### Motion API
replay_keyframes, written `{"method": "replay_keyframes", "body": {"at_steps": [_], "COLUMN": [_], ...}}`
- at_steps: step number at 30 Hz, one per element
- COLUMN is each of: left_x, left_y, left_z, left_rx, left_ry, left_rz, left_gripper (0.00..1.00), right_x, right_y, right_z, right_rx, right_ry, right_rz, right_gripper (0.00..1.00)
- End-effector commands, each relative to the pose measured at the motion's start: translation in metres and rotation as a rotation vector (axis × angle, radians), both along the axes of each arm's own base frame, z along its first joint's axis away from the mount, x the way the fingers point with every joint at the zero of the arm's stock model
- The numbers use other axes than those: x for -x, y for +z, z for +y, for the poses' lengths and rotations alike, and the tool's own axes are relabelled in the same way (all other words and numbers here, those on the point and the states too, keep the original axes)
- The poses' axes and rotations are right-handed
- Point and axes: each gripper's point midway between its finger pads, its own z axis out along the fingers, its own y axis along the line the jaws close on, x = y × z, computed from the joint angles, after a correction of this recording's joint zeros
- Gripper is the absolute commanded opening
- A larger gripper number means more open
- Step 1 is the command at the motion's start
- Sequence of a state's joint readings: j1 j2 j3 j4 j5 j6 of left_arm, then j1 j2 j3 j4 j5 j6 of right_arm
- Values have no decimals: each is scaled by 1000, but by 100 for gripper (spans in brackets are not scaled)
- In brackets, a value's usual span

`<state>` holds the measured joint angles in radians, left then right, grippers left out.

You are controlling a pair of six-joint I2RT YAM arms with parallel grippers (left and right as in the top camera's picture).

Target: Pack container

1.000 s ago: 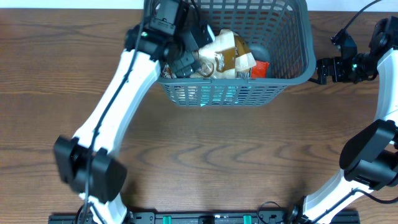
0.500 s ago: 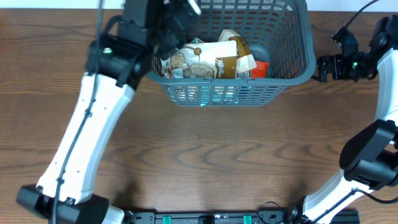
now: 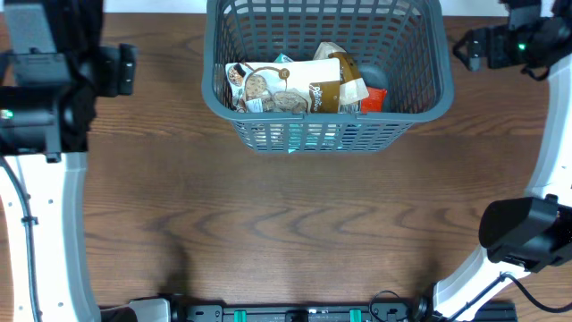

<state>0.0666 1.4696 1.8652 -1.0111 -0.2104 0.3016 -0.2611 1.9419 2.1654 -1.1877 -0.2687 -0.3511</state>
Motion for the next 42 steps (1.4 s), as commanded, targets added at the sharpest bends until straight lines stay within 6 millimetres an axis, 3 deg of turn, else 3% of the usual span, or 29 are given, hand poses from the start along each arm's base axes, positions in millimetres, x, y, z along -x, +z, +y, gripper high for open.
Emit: {"method": "replay_keyframes", "body": {"at_steps": [1, 7, 12, 17, 21, 25, 30, 36, 42], "left_x": [5, 20, 29, 40, 62, 83, 104, 127, 143], "left_y": [-26, -65, -97, -125, -136, -133, -114, -110, -120], "left_z": [9, 18, 12, 1, -4, -9, -26, -40, -53], "left_rx": [139, 229, 265, 318, 320, 311, 329, 348, 390], "left_ry": [43, 59, 52, 34, 35, 22, -45, -89, -129], "left_rz": [49, 157, 228, 252, 263, 225, 108, 49, 49], "left_gripper": [99, 99, 99, 99, 99, 99, 99, 99, 99], "right_x": [2, 19, 56, 96, 126, 150, 175, 205, 236], "right_y": [12, 25, 55, 74, 85, 90, 72, 18, -36], "right_z": [1, -5, -13, -6, 1, 8, 20, 35, 46], "right_rx": [2, 4, 85, 106, 101, 101, 94, 73, 31], "right_ry": [-67, -171, -254, -280, -285, -278, -264, -255, -278], "right_rz": [-15, -3, -14, -2, 6, -5, 8, -1, -3], "right_gripper": [99, 99, 99, 99, 99, 99, 99, 99, 99]}}
